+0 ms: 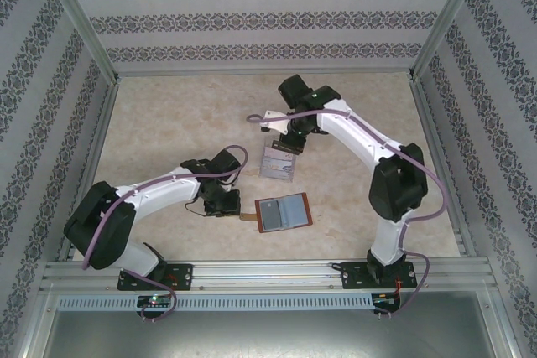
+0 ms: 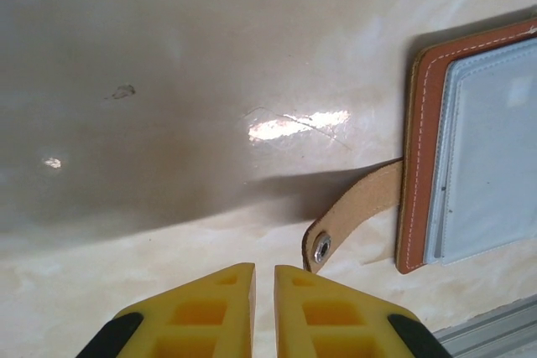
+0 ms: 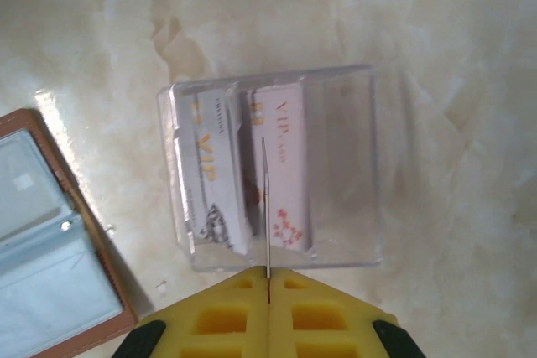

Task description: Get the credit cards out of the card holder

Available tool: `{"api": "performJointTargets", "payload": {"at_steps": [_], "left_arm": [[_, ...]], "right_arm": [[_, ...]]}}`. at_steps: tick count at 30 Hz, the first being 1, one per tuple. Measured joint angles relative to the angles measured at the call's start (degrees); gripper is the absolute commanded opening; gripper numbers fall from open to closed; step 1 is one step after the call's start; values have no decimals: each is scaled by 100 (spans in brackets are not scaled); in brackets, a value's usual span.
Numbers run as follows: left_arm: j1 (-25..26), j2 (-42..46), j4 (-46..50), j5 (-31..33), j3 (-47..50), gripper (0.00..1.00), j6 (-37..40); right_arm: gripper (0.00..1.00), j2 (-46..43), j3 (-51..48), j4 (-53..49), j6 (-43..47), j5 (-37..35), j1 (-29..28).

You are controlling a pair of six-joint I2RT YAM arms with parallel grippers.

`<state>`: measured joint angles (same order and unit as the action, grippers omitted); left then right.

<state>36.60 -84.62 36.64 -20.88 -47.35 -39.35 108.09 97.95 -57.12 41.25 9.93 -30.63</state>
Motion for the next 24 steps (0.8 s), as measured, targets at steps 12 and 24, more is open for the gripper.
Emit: {"api": "performJointTargets", "payload": {"at_steps": [12,24], "left_arm": [[-278,192,4,0,52,16,-9],[-404,197,24,-2,52,16,-4]], "right_arm": [[0,1488,1897,-824,415,146,170],[0,2135,2304,-1207,612,299,280]]}}
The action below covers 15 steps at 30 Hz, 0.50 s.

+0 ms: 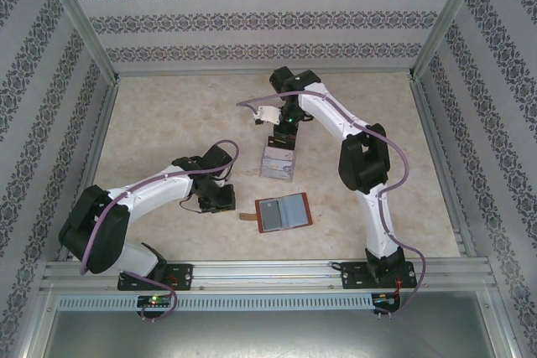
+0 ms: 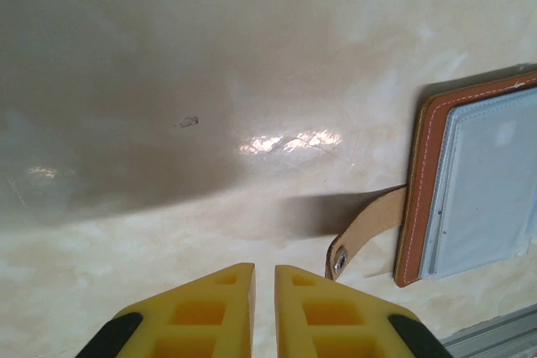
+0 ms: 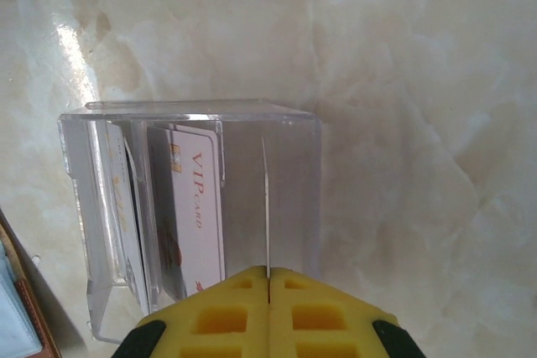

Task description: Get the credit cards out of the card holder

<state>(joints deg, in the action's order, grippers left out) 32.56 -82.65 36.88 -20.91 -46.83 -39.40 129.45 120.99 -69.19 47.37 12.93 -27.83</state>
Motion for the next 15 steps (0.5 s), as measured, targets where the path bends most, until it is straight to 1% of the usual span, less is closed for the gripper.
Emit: {"api": "performJointTargets", "payload": {"at_steps": [9,12,15], "left_arm": [[-20,0,2,-2,-2,16,13],[-44,0,4,0,-2,16,15],[-44,0,4,0,-2,16,17]], "right_arm": [[1,245,136,-299,160,437,-2],[3,302,208,-337,195,529,0],[10,317,227,-350,195,557,11]]}}
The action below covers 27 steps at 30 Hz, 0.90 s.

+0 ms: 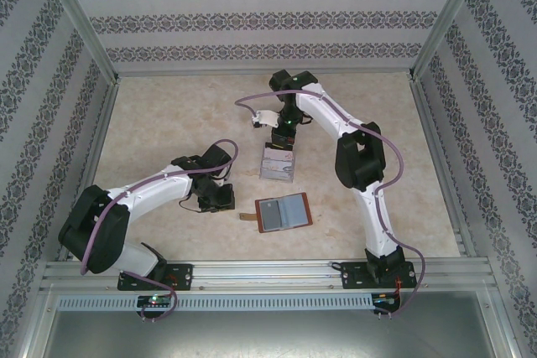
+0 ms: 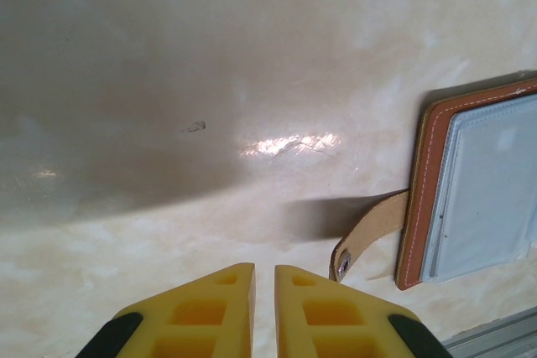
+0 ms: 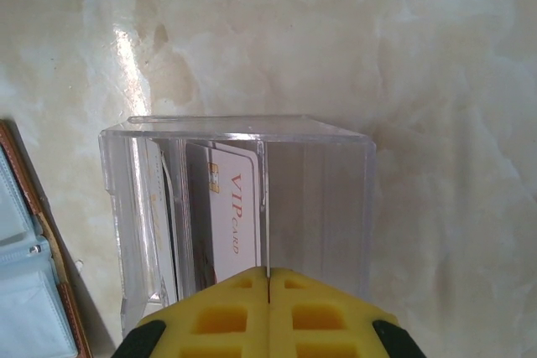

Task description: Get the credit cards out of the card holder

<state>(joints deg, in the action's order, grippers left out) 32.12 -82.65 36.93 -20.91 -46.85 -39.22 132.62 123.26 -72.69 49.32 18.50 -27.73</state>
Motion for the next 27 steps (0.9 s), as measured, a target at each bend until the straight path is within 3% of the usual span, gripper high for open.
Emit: {"api": "performJointTargets", "payload": {"at_steps": [9,19,24,27], "left_arm": [[-2,0,33,0,-48,16,2],[-2,61,142,0,-142,19,0],[0,90,149,-2,-260,19,0],[7,90,153,-46,-343,19,-2]], "right_arm": [[25,98,151,2,-105,-181,15],[28,-173,181,293,-282,-660,50],[28,-691,-144,457,-417,-715,52],[28,-1255,-929,960,-769,-723,46]]}}
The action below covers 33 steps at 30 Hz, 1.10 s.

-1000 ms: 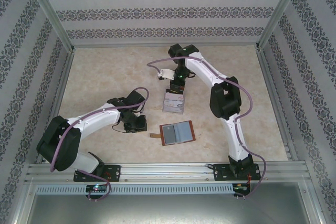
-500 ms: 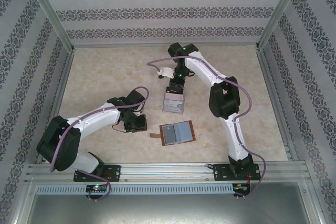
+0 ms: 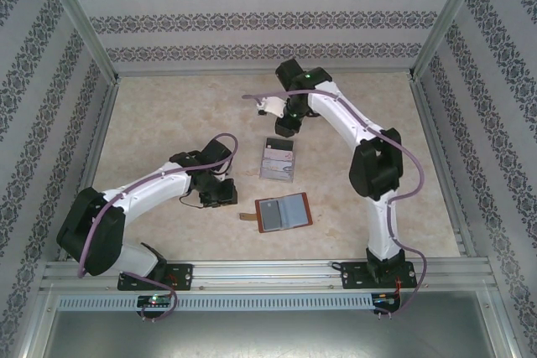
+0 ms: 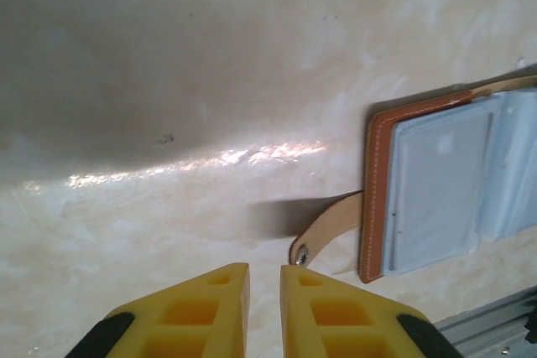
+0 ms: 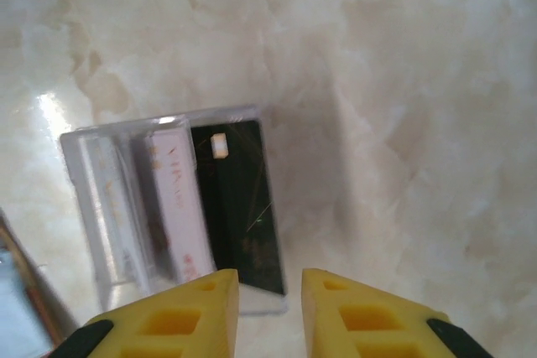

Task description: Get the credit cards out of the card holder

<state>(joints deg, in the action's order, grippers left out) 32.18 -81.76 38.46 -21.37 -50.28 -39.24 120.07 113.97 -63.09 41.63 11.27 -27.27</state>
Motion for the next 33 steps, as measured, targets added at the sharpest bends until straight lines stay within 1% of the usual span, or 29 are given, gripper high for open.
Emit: {"api": "performJointTargets", "payload": {"at_steps": [4,8,15,20,24,29,33], "left_arm": [[72,-120,-11,-66,-271,19,0],[264,-402,-42,-127,-507,19,0],[592,-881,-118,-190,-686,19,0],[761,-1163,-179,-201,-713,19,-2],[905,-1311,-262,-219,-713,18,-4],[1025,-1502,-389,-219,-682,16,-9],[1047,-1508,-402,-103,-581,15,-17]], "right_arm": [[28,-728,-964,549,-627,-59,-48],[27,-1416,-1878,1137,-1373,-142,-136],[26,-2455,-3274,1998,-2935,-356,-356],[23,-3058,-3956,2457,-4059,-422,-492],[21,-3401,-4341,2769,-4929,-310,-636],[21,-3657,-4728,3062,-5895,-87,-857],[21,-3733,-5010,3209,-6585,144,-938]]}}
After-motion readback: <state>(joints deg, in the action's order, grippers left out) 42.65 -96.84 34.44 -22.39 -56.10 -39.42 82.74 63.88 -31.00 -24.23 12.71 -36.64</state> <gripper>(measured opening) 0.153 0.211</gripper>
